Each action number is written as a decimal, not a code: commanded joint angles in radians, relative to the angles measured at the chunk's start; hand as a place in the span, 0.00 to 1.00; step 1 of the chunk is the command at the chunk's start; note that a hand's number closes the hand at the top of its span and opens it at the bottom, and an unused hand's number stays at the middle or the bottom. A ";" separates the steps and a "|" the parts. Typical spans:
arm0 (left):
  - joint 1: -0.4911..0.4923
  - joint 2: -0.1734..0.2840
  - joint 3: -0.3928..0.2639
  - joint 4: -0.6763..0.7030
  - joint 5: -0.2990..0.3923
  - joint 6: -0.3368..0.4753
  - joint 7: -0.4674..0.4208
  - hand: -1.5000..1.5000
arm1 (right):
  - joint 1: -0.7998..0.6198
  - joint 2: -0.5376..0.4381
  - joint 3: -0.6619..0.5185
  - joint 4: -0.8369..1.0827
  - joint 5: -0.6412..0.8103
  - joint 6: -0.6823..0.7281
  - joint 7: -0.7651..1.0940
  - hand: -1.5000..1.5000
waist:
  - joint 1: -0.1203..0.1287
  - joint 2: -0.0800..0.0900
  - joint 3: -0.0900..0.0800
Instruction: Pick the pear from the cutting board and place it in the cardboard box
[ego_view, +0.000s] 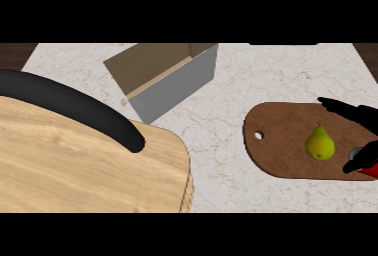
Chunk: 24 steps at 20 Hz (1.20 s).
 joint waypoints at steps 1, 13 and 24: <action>-0.009 0.005 0.049 0.057 -0.008 -0.027 -0.040 0.50 | 0.071 0.057 0.016 -0.102 0.035 -0.042 0.073 0.00 | -0.003 -0.001 0.001; -0.082 -0.050 0.080 0.062 -0.063 -0.039 0.010 0.50 | 0.066 0.136 -0.006 -0.151 0.130 -0.104 0.221 1.00 | -0.002 0.001 0.001; -0.075 -0.034 0.122 0.041 -0.068 -0.079 0.015 0.50 | 0.003 0.139 -0.062 -0.042 0.277 -0.432 0.127 1.00 | -0.002 0.001 0.001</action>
